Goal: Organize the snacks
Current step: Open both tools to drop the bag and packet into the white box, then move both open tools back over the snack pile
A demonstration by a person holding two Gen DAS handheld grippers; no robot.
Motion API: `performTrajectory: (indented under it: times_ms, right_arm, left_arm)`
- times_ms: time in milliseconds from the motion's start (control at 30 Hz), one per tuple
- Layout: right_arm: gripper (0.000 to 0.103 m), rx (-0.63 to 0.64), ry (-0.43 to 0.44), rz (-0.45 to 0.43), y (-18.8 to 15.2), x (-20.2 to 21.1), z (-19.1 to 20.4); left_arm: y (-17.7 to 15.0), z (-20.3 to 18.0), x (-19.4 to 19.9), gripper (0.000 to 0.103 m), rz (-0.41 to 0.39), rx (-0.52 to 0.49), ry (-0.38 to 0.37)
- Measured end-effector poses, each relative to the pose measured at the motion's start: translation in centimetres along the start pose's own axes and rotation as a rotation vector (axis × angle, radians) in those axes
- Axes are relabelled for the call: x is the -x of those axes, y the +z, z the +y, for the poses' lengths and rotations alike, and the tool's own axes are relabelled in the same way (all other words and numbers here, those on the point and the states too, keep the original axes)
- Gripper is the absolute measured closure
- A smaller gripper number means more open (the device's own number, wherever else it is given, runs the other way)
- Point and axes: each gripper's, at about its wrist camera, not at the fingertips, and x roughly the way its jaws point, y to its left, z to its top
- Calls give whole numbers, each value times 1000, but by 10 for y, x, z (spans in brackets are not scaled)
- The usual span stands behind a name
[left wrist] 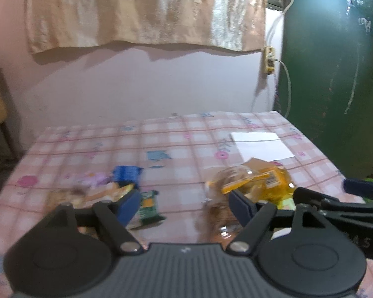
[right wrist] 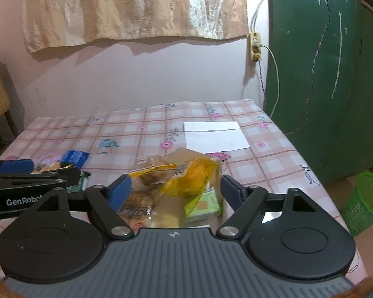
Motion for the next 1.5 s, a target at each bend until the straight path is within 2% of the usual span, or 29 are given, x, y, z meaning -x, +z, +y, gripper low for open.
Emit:
performTrajectory:
  times_ms: [233, 567, 1033, 1500]
  right_arm:
    - [0, 37, 18, 2, -8, 17, 28]
    - [0, 66, 85, 15, -15, 30, 59]
    - [0, 130, 180, 48, -24, 33, 103]
    - [0, 174, 233, 86, -34, 20, 122]
  left_arm:
    - [-12, 30, 29, 19, -14, 33, 82]
    - [-26, 72, 57, 18, -11, 97, 154]
    - [-49, 115, 71, 18, 7, 163, 182]
    - [-68, 135, 69, 18, 28, 192, 184]
